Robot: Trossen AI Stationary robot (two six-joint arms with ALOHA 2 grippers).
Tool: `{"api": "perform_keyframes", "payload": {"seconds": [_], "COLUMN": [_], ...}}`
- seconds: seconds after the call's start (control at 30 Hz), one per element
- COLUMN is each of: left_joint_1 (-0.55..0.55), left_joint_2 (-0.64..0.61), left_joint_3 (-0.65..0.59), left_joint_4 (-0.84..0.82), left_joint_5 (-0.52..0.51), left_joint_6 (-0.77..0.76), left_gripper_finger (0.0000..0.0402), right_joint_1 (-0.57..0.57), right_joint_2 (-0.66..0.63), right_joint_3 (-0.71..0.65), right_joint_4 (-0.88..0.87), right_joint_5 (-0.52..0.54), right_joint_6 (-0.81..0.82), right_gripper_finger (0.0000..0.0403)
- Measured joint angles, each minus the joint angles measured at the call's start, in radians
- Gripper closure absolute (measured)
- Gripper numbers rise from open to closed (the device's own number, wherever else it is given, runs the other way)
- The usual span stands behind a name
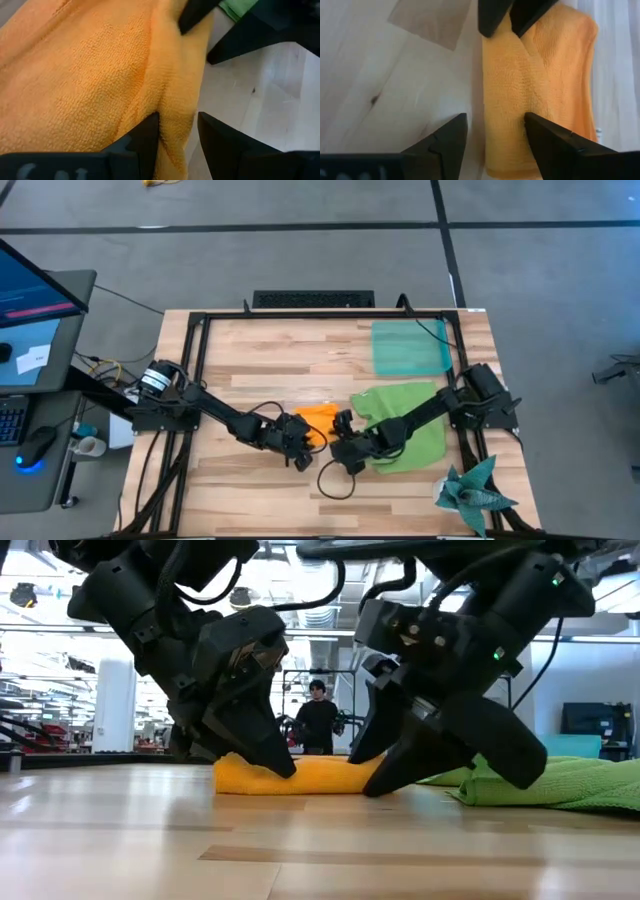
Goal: Roll microfiber towels into tight, uniform cylinder then place into a basket
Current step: Roll the orange towel
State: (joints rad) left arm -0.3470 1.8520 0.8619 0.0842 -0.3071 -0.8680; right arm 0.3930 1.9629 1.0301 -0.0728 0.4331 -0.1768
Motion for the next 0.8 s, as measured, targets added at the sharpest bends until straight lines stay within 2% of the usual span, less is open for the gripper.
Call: {"api": "perform_keyframes", "payload": {"seconds": [0.23, 0.53, 0.8], "left_joint_1": [-0.002, -0.022, -0.063], "left_joint_2": [0.004, -0.002, -0.086], "left_joint_3": [-0.003, -0.003, -0.003], "left_joint_4": [0.068, 0.071, 0.016], "left_joint_5": [-0.016, -0.040, -0.069], "left_joint_6": [0.154, 0.367, 0.569], "left_gripper_finger": [0.0267, 0.0267, 0.0267], "right_joint_1": [-0.044, -0.120, -0.133], "right_joint_2": [0.012, 0.010, 0.010], "right_joint_3": [0.002, 0.002, 0.000], "right_joint_4": [-0.030, -0.041, -0.034], "right_joint_5": [-0.034, -0.208, -0.238], "right_joint_6": [0.080, 0.247, 0.272], "right_gripper_finger": [0.0177, 0.0213, 0.0236]}}
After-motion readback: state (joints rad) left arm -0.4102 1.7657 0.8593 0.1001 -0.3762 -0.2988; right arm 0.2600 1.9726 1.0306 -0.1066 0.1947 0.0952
